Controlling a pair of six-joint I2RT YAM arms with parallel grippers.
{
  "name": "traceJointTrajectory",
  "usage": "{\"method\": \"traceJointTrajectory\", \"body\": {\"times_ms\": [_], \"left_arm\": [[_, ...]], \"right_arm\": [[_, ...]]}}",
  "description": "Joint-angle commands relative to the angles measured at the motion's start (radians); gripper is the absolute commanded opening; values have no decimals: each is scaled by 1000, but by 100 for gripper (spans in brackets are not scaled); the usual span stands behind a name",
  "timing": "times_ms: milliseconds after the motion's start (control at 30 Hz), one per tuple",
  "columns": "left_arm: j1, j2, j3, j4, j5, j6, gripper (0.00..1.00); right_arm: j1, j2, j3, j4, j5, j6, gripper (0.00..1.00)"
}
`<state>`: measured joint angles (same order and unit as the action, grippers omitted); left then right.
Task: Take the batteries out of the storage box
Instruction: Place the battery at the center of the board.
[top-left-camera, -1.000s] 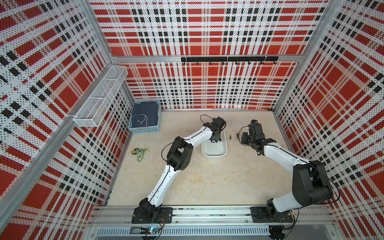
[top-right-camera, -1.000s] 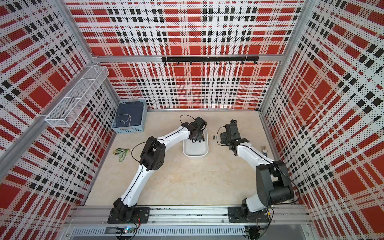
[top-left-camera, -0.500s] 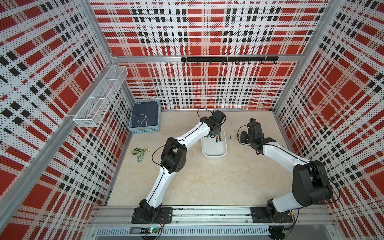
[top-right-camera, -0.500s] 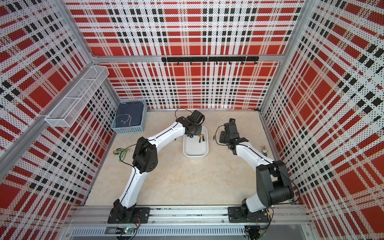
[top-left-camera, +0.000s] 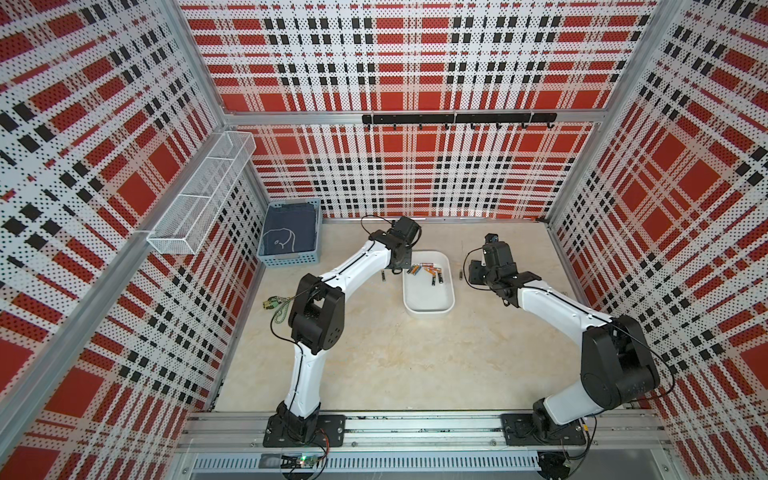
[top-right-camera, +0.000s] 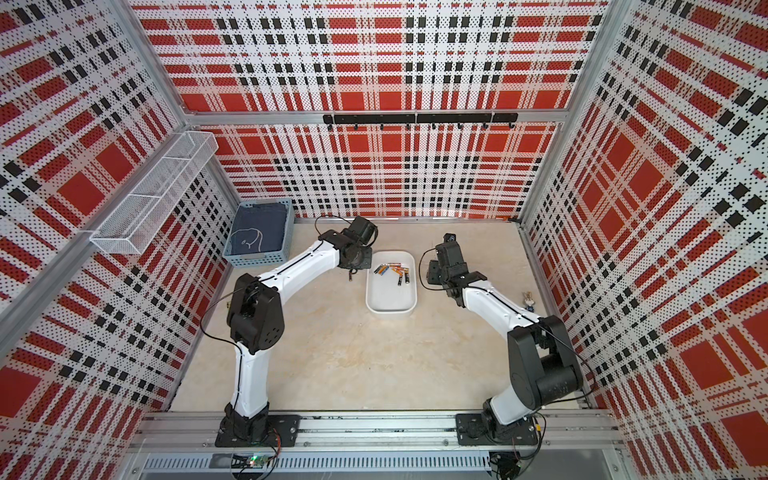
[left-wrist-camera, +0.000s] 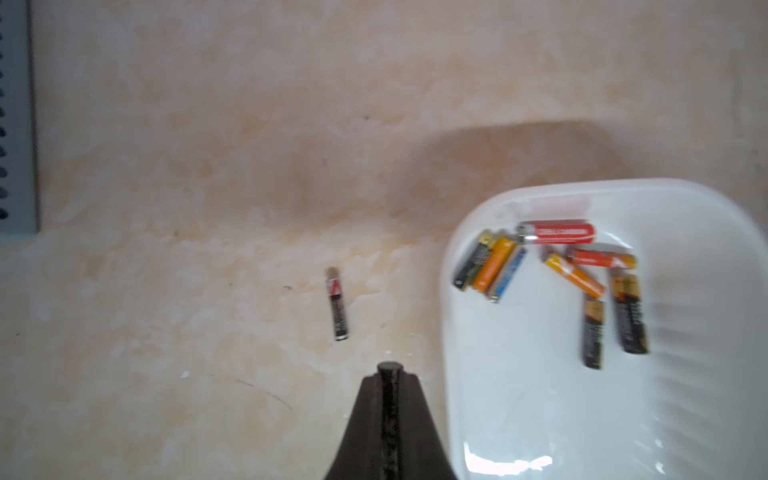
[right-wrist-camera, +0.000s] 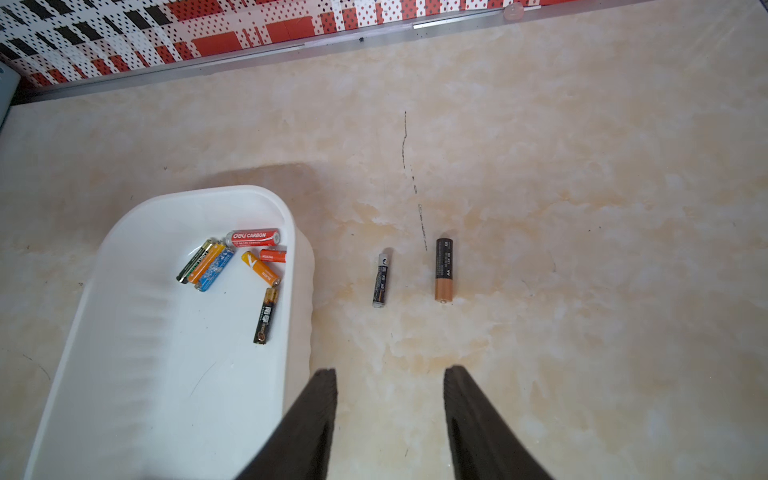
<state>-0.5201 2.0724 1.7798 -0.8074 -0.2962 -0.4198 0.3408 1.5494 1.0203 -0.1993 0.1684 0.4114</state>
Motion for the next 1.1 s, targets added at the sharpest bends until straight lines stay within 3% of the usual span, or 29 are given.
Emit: {"method": "traceJointTrajectory", "body": {"times_ms": [0, 133, 267, 567, 1067], "left_arm": [[65, -55, -115, 81, -16, 13, 0], [144, -46, -212, 160, -8, 41, 0], [185, 17, -222, 202, 3, 80, 0], [177, 93, -179, 218, 23, 81, 0], [166, 112, -198, 218, -9, 68, 4]], "right_arm": [[7, 22, 30, 5, -11, -6, 49], [20, 28, 48, 0, -12, -18, 49], [36, 28, 62, -5, -15, -31, 49], [80, 57, 135, -83, -159, -66, 49], [234, 355, 490, -341, -15, 7, 46]]}}
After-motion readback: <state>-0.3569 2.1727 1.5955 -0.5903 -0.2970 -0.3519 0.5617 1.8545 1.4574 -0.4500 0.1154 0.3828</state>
